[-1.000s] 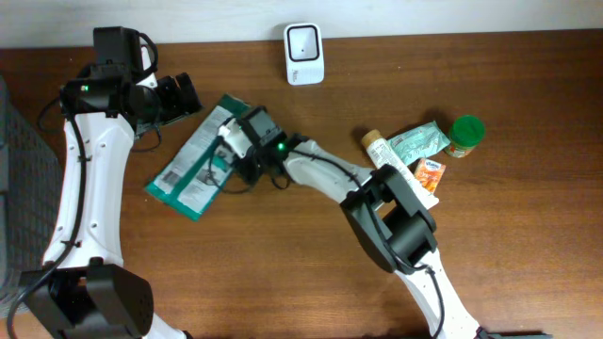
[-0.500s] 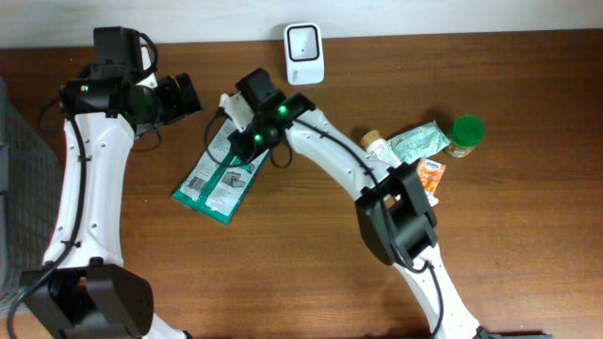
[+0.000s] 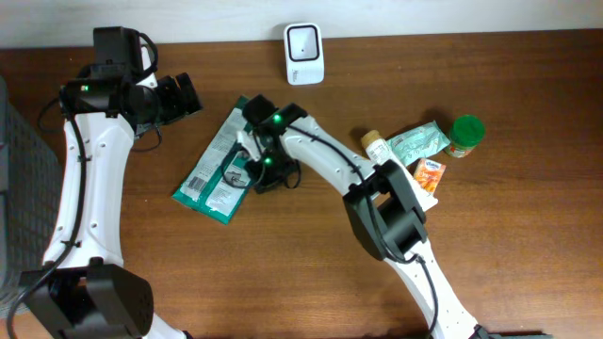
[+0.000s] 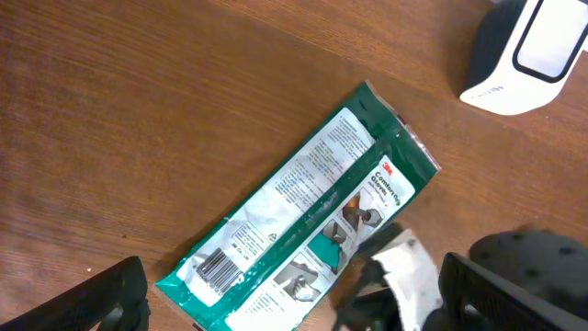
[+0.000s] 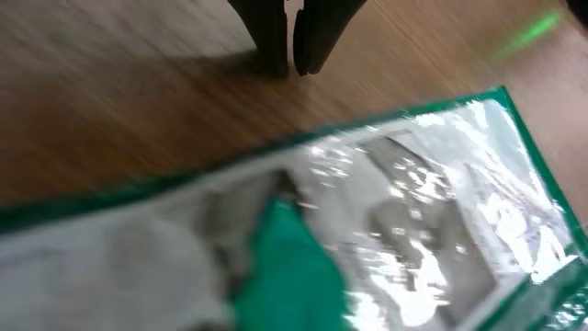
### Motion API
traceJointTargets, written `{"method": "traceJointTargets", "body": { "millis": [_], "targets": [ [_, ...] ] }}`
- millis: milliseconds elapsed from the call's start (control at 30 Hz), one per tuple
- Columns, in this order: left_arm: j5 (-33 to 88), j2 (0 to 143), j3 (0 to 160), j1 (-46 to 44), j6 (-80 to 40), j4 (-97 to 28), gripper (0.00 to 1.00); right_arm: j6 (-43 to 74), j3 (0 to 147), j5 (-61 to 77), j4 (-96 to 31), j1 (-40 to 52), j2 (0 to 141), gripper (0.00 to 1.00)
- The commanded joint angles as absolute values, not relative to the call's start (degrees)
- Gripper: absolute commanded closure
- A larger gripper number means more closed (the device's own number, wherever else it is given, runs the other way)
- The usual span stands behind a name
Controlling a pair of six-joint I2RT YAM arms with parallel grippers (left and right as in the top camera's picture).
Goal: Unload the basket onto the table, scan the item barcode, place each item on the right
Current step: 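Grasp the green glove package edge with the right gripper, then lift the package and grasp its left end with the left gripper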
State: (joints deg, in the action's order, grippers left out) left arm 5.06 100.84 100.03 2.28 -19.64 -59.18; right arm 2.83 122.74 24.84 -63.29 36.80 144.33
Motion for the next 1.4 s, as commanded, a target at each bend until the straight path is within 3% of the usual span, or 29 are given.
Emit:
{"method": "traceJointTargets", "body": {
  "millis": [0,133,267,400,433,500,533,667,800,833,900,1100,1233,1367],
  "targets": [
    [4.6,101.1,100.1,2.4,-19.2,-59.3,0.01,2.6,124.3,23.8,-65.4,33.8,143.1,0.86],
    [4.9,101.1,100.1,2.4,-19.4,-58.3,0.01,2.0,129.2,23.9,-65.8,30.3,140.6,0.76],
    [4.9,101.1,100.1,2.4,-19.6,-59.0,0.01,1.7,130.8,27.6,-62.5,32.6,141.1,0.75],
    [5.1,101.2,100.0,2.4,-19.7,-59.5,0.01,-1.6,130.7,14.8,-49.4,34.5,141.6,0.75],
    [5.0,101.3,99.4,2.4,-21.7,-59.5,0.03,-3.0,130.7,14.3,-44.9,34.4,142.1,0.75],
    [1.7,101.3,97.6,2.4,-28.4,-60.3,0.2,-4.1,130.7,13.8,-38.2,34.3,143.9,0.75],
    [-0.9,101.3,95.9,2.5,-35.8,-61.7,0.18,-4.1,130.7,11.9,-34.5,34.3,145.2,0.75],
    [2.0,101.3,91.0,2.7,-38.0,-62.0,0.23,-4.1,130.7,11.5,-28.5,33.6,148.5,0.75],
    [4.4,101.3,80.5,2.7,-38.2,-59.3,0.66,-4.0,130.7,11.6,-27.9,32.2,149.4,0.79],
    [5.5,101.3,78.3,2.7,-38.3,-57.5,0.81,-4.1,130.7,11.6,-28.3,32.2,149.4,0.81],
    [8.0,101.3,72.6,2.7,-40.1,-53.2,0.96,-4.1,130.7,11.5,-28.2,32.3,149.6,0.82],
    [11.2,101.3,57.8,1.3,-40.8,-32.8,1.0,-4.1,130.7,13.5,-28.3,32.4,152.1,0.83],
    [8.5,101.3,56.2,-0.3,-40.7,-28.1,0.99,-4.1,130.7,13.4,-30.2,32.5,152.2,0.85],
    [3.5,101.3,56.2,-0.3,-40.7,-26.5,0.96,-3.8,130.7,13.2,-42.9,32.4,152.1,0.86]
  ]
}}
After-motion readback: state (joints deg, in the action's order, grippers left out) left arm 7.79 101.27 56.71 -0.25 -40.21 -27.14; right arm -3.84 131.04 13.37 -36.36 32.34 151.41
